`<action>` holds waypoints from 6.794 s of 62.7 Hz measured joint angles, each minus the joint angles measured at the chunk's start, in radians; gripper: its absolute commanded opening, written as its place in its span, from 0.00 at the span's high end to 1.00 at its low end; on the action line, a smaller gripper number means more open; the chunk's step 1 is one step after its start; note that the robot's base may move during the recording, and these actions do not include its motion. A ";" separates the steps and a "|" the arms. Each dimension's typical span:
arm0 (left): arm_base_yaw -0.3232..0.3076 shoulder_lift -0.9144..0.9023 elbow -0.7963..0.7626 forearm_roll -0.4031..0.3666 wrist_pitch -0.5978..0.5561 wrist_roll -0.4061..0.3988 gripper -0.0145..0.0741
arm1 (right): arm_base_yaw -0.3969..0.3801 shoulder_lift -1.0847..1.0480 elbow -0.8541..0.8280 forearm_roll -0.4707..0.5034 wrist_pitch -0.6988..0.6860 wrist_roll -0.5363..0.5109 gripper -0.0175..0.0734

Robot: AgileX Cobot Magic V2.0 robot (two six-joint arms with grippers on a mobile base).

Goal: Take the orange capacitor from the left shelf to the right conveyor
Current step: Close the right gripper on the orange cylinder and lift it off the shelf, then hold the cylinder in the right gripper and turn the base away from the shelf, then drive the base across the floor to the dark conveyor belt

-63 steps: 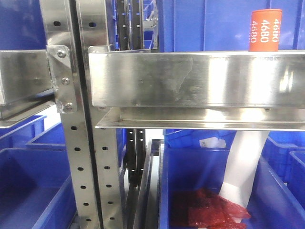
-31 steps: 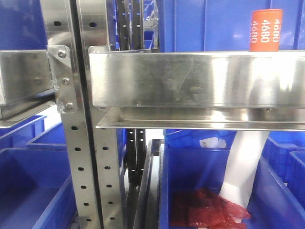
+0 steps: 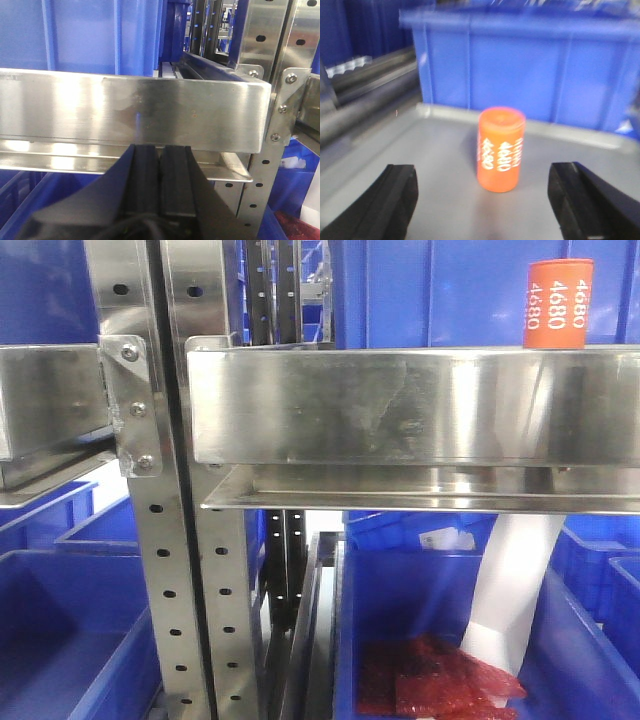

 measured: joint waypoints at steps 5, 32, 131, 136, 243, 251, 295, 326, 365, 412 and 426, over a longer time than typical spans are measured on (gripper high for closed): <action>0.000 0.000 0.000 0.000 0.000 0.000 0.98 | 0.002 0.083 0.000 0.000 -0.071 0.000 0.12; 0.000 0.000 0.000 0.000 0.000 0.000 0.98 | -0.035 0.362 -0.036 0.000 -0.324 0.000 0.12; 0.000 0.000 0.000 0.000 0.000 0.000 0.98 | -0.049 0.122 -0.146 -0.062 0.016 0.094 0.67; 0.000 0.000 0.000 0.000 0.000 0.000 0.98 | -0.049 0.014 -0.125 -0.062 0.111 0.090 0.67; 0.000 0.000 0.000 0.000 0.000 0.000 0.98 | -0.049 -0.836 0.080 -0.062 0.601 0.004 0.67; 0.000 0.000 0.000 0.000 0.000 0.000 0.98 | -0.049 -0.836 0.080 -0.062 0.601 0.004 0.67; 0.000 0.000 0.000 0.000 0.000 0.000 0.98 | -0.049 -0.836 0.080 -0.062 0.601 0.004 0.67; 0.000 0.000 0.000 0.000 0.000 0.000 0.98 | -0.049 -0.836 0.080 -0.062 0.601 0.004 0.67; 0.000 0.000 0.000 0.000 0.000 0.000 0.98 | -0.049 -0.836 0.080 -0.062 0.603 0.004 0.67; 0.000 0.000 0.000 0.000 0.000 0.000 0.98 | -0.049 -0.836 0.080 -0.062 0.604 0.004 0.67; 0.000 0.000 0.000 0.000 0.000 0.000 0.98 | -0.049 -0.836 0.080 -0.062 0.604 0.004 0.67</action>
